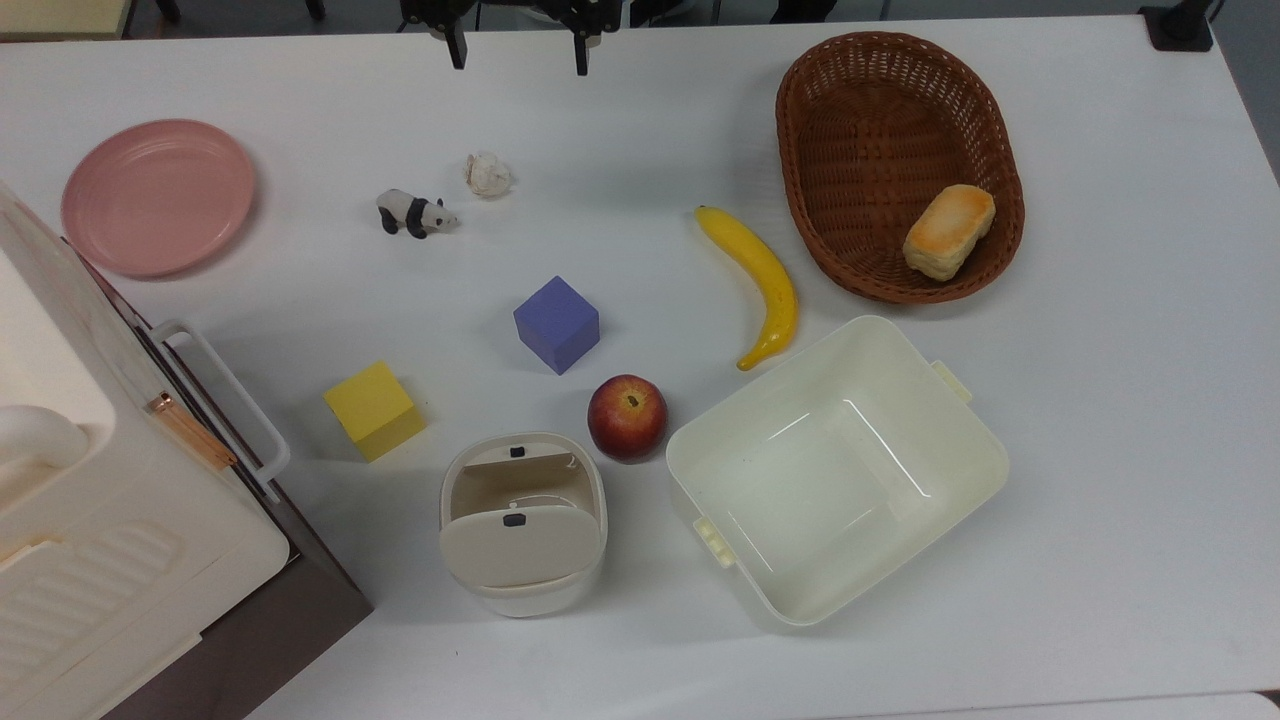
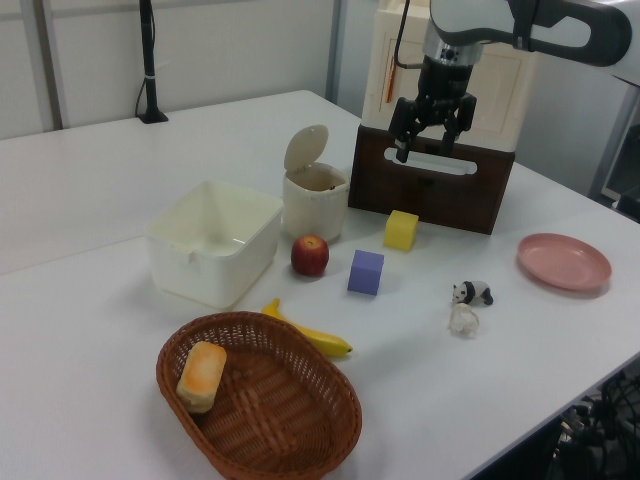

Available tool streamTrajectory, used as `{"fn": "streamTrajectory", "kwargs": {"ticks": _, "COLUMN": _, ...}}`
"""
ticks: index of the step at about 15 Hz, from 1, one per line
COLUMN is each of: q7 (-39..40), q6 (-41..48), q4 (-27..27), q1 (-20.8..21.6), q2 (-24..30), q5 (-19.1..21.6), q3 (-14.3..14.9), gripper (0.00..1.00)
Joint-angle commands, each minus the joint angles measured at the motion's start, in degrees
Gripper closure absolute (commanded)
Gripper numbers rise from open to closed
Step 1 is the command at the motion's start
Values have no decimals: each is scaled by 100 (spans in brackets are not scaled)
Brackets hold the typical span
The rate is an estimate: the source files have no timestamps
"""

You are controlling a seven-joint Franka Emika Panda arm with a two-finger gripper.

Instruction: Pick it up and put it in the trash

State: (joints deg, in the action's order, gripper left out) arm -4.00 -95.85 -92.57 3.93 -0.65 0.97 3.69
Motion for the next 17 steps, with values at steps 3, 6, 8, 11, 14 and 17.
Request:
{"fn": "streamTrajectory", "kwargs": {"ticks": 3, "q7": 224, "q6": 58, "q4": -94, "q1": 117, "q2": 144, "q5": 44, "q3": 9, "gripper": 0}}
{"fn": "streamTrajectory", "kwargs": {"ticks": 6, "q7": 224, "q6": 40, "q4": -59, "q1": 108, "q2": 153, "q5": 61, "q3": 9, "gripper": 0}}
{"fn": "streamTrajectory", "kwargs": {"ticks": 8, "q7": 198, "q6": 23, "q4": -59, "q1": 108, "q2": 135, "q5": 61, "q3": 9, "gripper": 0}}
{"fn": "streamTrajectory", "kwargs": {"ticks": 11, "q7": 242, "q6": 5, "q4": -59, "q1": 90, "q2": 117, "q5": 61, "q3": 9, "gripper": 0}}
{"fn": "streamTrajectory", "kwargs": {"ticks": 14, "q7": 189, "q6": 5, "q4": -59, "q1": 82, "q2": 117, "q5": 61, "q3": 9, "gripper": 0}}
{"fn": "streamTrajectory", "kwargs": {"ticks": 17, "q7": 198, "q6": 5, "q4": -59, "q1": 55, "q2": 117, "q5": 79, "q3": 9, "gripper": 0}}
